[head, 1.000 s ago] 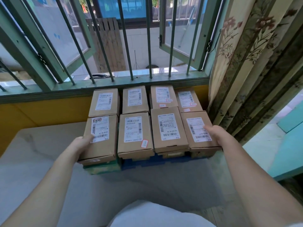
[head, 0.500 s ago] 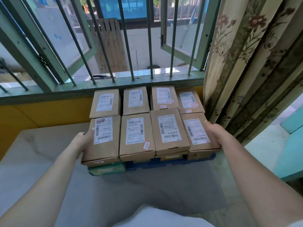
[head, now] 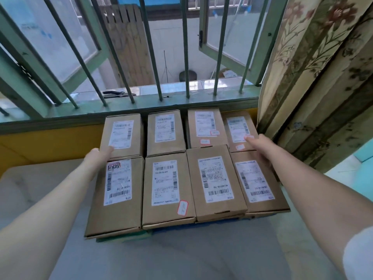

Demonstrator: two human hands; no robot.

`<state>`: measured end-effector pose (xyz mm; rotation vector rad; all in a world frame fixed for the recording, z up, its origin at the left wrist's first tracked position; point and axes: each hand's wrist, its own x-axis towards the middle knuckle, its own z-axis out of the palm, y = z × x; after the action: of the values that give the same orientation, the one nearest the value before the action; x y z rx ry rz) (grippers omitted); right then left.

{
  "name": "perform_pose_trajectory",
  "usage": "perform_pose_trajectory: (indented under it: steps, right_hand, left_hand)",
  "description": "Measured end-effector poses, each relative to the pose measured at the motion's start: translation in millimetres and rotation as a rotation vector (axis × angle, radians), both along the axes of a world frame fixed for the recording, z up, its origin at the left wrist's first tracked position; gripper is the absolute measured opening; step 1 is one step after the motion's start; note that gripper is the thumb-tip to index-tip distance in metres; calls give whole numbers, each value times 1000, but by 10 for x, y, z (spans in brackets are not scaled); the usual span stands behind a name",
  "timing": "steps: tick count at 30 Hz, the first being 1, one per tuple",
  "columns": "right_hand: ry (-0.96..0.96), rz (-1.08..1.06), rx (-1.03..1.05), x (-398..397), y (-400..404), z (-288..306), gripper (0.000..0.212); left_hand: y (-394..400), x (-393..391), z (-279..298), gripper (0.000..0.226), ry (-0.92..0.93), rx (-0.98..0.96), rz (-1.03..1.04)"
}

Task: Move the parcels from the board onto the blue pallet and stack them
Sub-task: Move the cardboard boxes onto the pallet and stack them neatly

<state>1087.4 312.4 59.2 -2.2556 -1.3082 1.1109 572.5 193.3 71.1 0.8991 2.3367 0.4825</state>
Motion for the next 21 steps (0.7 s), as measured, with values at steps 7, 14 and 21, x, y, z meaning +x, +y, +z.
perform_pose_trajectory:
  steps: [7, 14, 21]
  right_hand:
    - [-147, 74, 21, -238, 155, -144, 81]
    - [-197, 142, -31, -229, 244, -73, 79]
    - [-399, 212, 225, -554, 219, 130, 57]
  left_hand:
    - [151, 28, -33, 66, -22, -31, -53]
    - [236, -14, 45, 72, -65, -110, -115]
    - [325, -68, 88, 90, -47, -171, -141]
